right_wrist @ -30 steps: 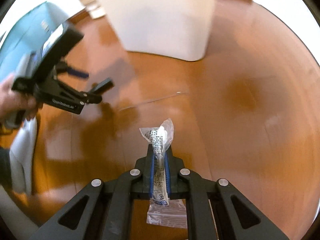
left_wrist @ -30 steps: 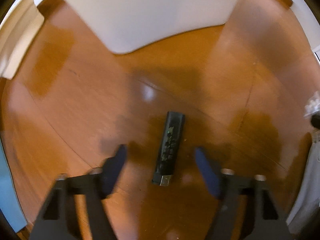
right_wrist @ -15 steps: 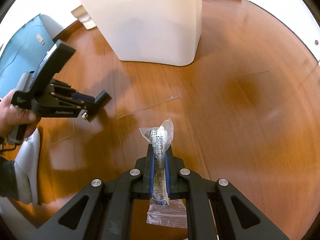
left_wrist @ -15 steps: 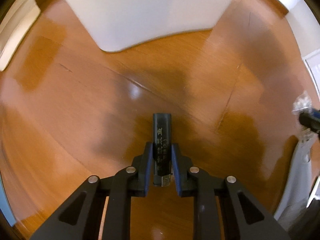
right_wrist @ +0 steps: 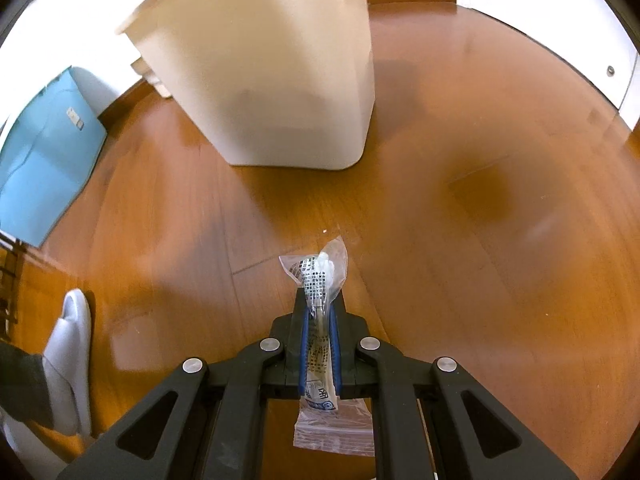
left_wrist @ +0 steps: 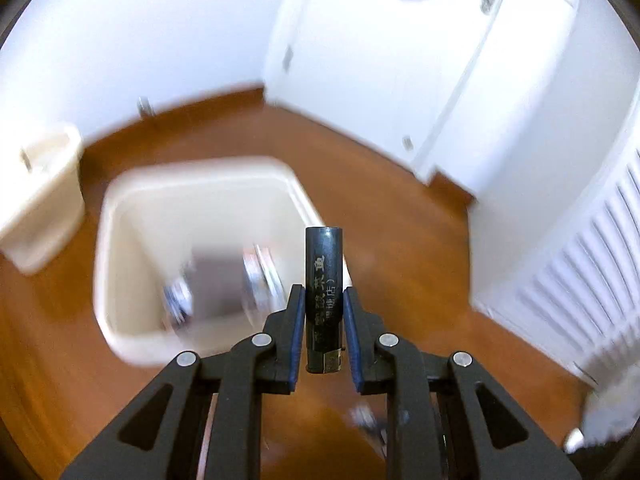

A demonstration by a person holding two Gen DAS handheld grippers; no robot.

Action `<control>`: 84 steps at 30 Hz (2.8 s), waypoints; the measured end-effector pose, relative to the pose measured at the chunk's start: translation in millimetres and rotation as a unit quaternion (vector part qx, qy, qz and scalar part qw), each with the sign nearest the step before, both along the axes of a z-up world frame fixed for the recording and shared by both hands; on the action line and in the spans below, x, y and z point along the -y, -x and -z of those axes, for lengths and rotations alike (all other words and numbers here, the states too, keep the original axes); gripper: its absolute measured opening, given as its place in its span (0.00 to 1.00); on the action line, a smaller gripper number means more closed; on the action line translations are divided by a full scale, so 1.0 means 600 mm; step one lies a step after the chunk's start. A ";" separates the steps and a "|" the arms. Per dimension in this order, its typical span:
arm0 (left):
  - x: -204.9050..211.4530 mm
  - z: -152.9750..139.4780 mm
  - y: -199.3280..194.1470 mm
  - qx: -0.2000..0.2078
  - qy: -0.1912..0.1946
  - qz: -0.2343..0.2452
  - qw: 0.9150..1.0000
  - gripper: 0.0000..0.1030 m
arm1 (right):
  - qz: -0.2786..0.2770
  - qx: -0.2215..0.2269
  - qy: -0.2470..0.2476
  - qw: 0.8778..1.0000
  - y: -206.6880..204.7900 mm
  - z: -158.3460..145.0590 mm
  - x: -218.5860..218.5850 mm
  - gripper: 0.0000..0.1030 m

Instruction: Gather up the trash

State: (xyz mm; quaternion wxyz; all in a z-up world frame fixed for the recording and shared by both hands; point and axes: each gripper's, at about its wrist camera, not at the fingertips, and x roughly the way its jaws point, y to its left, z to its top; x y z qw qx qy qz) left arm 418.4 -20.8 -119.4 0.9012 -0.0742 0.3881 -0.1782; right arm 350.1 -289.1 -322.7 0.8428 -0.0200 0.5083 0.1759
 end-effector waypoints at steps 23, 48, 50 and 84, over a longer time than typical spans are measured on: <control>-0.086 0.092 0.070 -0.045 -0.028 -0.183 0.982 0.96 | 0.014 0.212 -0.081 0.974 -0.088 -0.352 0.033 0.08; -0.042 -0.085 0.144 -0.010 -0.128 -0.164 0.978 1.00 | -0.044 0.137 0.029 0.989 -0.163 -0.399 -0.131 1.00; -0.029 -0.134 0.162 -0.012 -0.141 -0.145 0.979 1.00 | -0.045 0.136 0.036 0.989 -0.113 -0.447 -0.113 1.00; -0.072 -0.275 0.716 -0.017 -0.125 -0.127 0.984 1.00 | -0.050 0.135 0.055 0.988 0.589 -0.630 -0.201 1.00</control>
